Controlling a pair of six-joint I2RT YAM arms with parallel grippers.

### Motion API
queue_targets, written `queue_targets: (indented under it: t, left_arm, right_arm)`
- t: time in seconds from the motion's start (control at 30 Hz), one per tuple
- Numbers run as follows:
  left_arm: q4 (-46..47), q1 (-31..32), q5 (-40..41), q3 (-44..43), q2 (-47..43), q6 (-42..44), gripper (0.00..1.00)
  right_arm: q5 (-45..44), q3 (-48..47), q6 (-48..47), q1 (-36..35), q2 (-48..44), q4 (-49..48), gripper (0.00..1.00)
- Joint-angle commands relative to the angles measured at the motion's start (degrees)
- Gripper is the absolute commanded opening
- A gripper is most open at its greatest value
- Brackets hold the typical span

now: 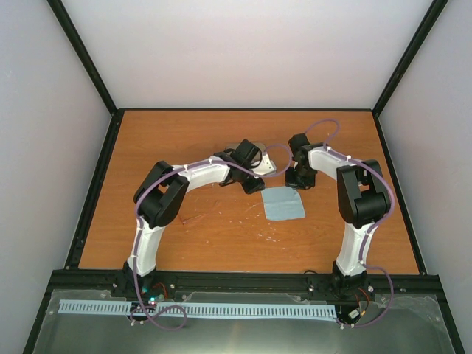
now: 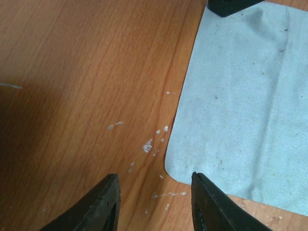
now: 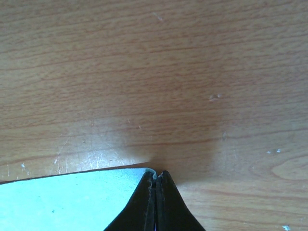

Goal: Organize the sunglasses
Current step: Fold the glasses cleaning cloth at the center of the board.

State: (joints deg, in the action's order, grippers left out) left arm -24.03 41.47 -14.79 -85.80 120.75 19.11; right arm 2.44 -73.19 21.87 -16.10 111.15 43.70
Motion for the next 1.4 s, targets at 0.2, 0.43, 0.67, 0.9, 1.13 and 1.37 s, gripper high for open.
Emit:
queue_targets:
  t: [0.2, 0.43, 0.67, 0.9, 1.13, 1.37]
  left_arm:
    - [-1.09, 1.42, 0.48, -2.93, 1.7, 0.0, 0.41]
    - [-1.64, 2.28, 0.83, -1.92, 2.03, 0.65, 0.4]
    - [-2.02, 2.55, 2.68, -1.89, 3.25, 0.58, 0.38]
    - [-2.06, 2.52, 2.61, -2.53, 4.31, 0.47, 0.36]
    - [-2.25, 3.01, 2.24, -1.82, 4.53, 0.8, 0.31]
    - [-1.9, 4.27, 3.18, -0.65, 4.3, 1.0, 0.16]
  right_arm:
    - [-0.72, 2.96, 0.19, 0.73, 1.74, -1.69, 0.03]
    - [-0.62, 3.71, 0.17, 0.79, 1.33, -2.01, 0.03]
    - [-0.59, 5.02, 0.15, 0.72, 0.57, -2.65, 0.03]
    - [-0.68, 5.47, 0.14, 0.72, -0.02, -2.95, 0.03]
    - [-0.5, 6.03, 0.25, 0.72, -0.54, -3.27, 0.03]
    - [-0.31, 7.67, 0.65, 0.73, -1.6, -3.95, 0.03]
